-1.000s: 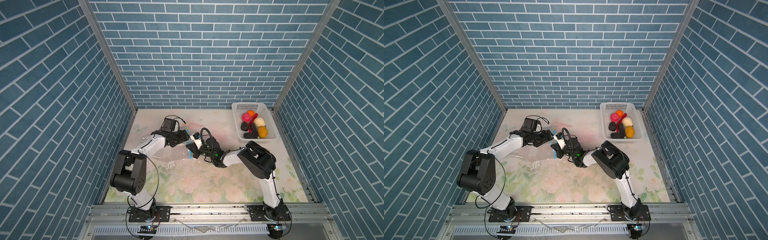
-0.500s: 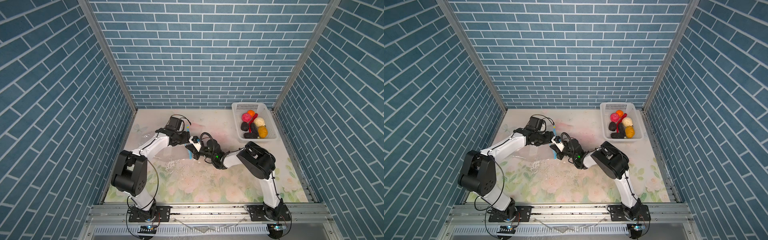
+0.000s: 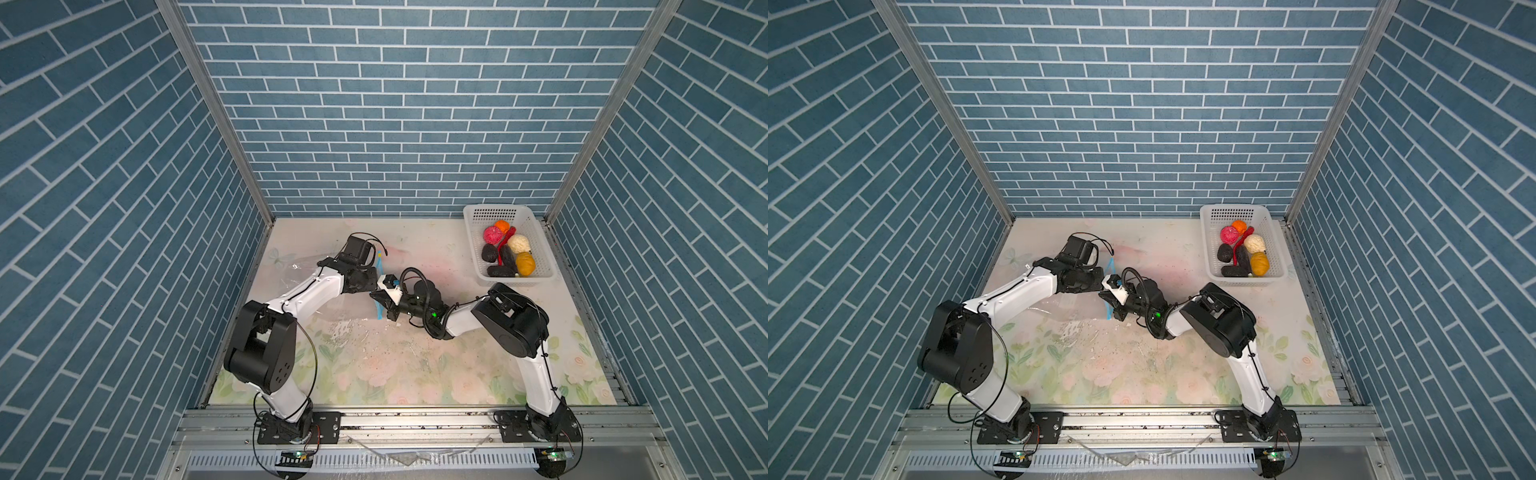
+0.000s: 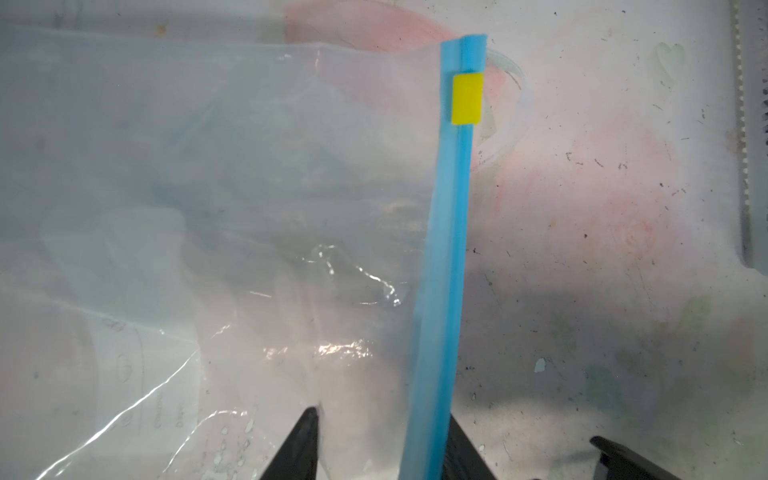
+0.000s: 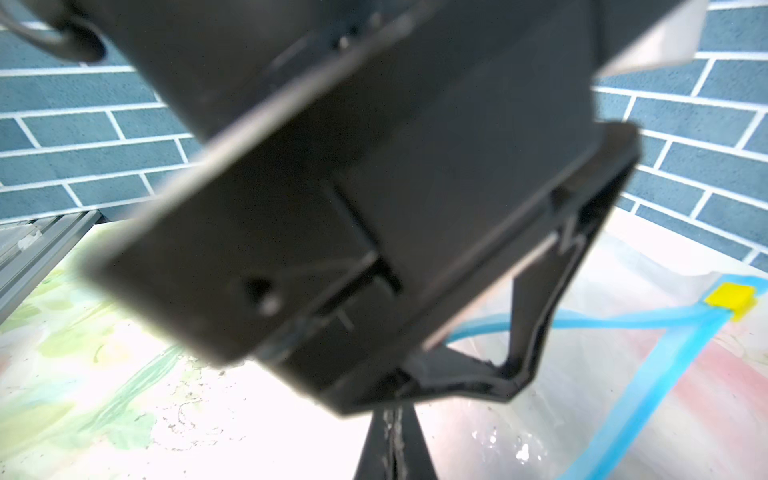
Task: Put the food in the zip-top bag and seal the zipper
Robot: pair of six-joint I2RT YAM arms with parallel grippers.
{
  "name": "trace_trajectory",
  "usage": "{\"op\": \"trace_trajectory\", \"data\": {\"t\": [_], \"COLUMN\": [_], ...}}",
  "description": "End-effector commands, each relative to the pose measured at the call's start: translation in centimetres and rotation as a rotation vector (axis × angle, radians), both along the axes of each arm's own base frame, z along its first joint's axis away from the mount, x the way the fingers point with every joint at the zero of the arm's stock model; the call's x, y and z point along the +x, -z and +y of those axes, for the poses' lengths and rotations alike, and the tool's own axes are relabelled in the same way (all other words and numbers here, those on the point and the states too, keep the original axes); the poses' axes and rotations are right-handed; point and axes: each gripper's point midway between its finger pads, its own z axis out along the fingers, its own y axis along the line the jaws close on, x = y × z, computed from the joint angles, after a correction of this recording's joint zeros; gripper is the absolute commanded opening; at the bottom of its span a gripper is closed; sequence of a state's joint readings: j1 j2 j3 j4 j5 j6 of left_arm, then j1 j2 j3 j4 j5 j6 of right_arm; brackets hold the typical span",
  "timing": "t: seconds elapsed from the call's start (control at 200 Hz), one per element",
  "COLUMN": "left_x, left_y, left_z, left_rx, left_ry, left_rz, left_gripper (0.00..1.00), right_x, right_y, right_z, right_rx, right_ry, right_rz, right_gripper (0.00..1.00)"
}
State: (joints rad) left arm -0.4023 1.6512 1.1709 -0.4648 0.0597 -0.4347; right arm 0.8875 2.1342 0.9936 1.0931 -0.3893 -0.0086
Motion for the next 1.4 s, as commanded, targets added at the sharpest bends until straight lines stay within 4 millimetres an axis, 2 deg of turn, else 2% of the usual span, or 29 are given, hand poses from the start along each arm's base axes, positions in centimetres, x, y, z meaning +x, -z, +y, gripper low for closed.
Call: {"op": "trace_trajectory", "data": {"t": [0.0,0.33,0.705,0.88,1.035,1.215,1.395], "left_x": [0.0,-0.3,-1.0,-1.1,-1.1,-1.1,-1.5], "left_y": [0.0,-0.2,0.5,0.2,0.1,-0.6,-1.8], "left_z": [0.2,0.1,-0.9,-1.6,-1.6,-2.2,-2.7], "left_rx": [0.03,0.015,-0.052,-0.095,-0.094,-0.126,-0.16], "left_ry": [-0.008,-0.012,-0.014,-0.005,-0.004,0.005,0.02], "left_rz": [0.012,0.022,0.075,0.082,0.083,0.083,0.08], "left_gripper": [0.37,0.22,0.13,0.11,0.11,0.11,0.09], "right_x": [-0.7,-0.6,-0.5,-1.2,-1.5,-0.2,2.3], "right_y": [0.9,1.1,1.5,0.3,-0.1,0.0,-0.6], "right_z": [0.1,0.1,-0.2,-1.9,-4.3,-6.4,-6.5], "right_rx": [-0.01,-0.013,-0.025,0.015,0.034,-0.001,-0.018], "right_ry": [-0.027,-0.023,-0.006,-0.021,0.009,0.083,0.138], "right_rz": [-0.04,-0.023,0.029,0.106,0.186,0.29,0.361], "right_gripper": [0.0,0.0,0.0,0.23,0.37,0.39,0.39]}}
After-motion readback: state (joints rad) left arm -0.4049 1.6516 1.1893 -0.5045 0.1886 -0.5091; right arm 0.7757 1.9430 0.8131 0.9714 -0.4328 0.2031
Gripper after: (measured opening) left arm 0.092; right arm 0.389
